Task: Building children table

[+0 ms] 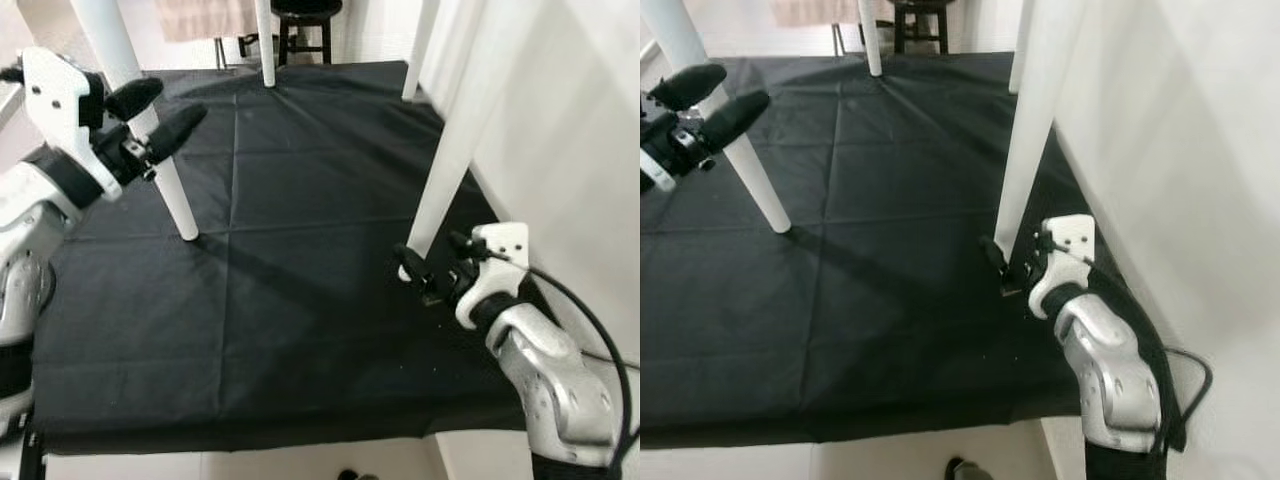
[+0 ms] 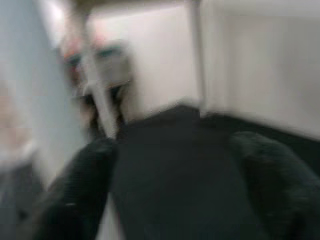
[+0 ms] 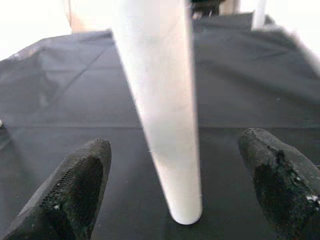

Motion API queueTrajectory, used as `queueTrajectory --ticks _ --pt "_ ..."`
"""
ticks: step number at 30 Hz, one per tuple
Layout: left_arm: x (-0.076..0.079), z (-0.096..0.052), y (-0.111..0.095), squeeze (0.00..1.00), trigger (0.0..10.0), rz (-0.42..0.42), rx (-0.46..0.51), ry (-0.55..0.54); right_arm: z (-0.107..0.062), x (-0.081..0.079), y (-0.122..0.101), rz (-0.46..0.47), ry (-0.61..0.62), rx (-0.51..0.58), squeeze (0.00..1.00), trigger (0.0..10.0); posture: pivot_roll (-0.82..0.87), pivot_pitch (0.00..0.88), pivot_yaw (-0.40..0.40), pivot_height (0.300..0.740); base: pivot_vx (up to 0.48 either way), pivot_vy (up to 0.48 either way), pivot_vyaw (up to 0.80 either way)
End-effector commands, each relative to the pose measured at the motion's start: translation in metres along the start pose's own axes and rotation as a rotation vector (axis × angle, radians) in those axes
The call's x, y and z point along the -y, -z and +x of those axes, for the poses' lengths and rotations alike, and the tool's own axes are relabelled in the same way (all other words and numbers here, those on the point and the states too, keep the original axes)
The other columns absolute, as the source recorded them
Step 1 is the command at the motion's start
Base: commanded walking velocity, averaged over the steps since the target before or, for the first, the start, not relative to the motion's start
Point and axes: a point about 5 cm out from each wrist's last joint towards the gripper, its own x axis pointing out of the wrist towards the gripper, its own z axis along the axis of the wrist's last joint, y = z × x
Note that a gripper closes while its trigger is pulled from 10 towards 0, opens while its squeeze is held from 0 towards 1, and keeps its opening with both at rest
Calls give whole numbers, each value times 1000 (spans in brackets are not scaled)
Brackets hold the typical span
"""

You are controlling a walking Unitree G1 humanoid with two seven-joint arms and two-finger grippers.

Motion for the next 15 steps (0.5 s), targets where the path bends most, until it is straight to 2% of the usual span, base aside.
queueTrajectory --ticks 1,2,3,4,5,6,7,13,15 --pt "9 -7 23 1000 10000 -22 -95 -32 -4 1 -2 3 6 31 1000 10000 8 178 -55 740 0 0 0" --pt "19 -17 42 1000 10000 -42 -159 -69 -3 1 -2 -1 18 42 1000 10000 7 176 -56 740 0 0 0" --pt "19 -17 42 1000 10000 -42 -159 -69 -3 1 -2 -1 18 42 1000 10000 7 176 -56 740 0 0 0" --pt "30 -24 57 1000 10000 -57 -202 -83 1 0 -1 11 33 57 843 10000 5 170 -61 740 0 0 0" --pt "30 -24 57 1000 10000 -57 -202 -83 1 0 -1 11 33 57 843 10000 5 170 -61 740 0 0 0" --pt "37 -27 67 1000 10000 -86 -238 -111 9 -4 0 6 33 78 0 10000 10 159 -63 740 0 0 0" --pt "41 -29 74 0 10000 -106 -263 -138 17 -9 -1 17 20 102 0 10000 11 157 -64 740 0 0 0" --pt "53 -38 85 0 10000 -138 -313 -194 33 -24 0 34 -19 140 0 10000 13 149 -64 740 0 0 0" --pt "61 -46 101 0 10000 -116 -358 -241 44 -42 8 33 -67 140 0 10000 11 146 -65 740 0 0 0"
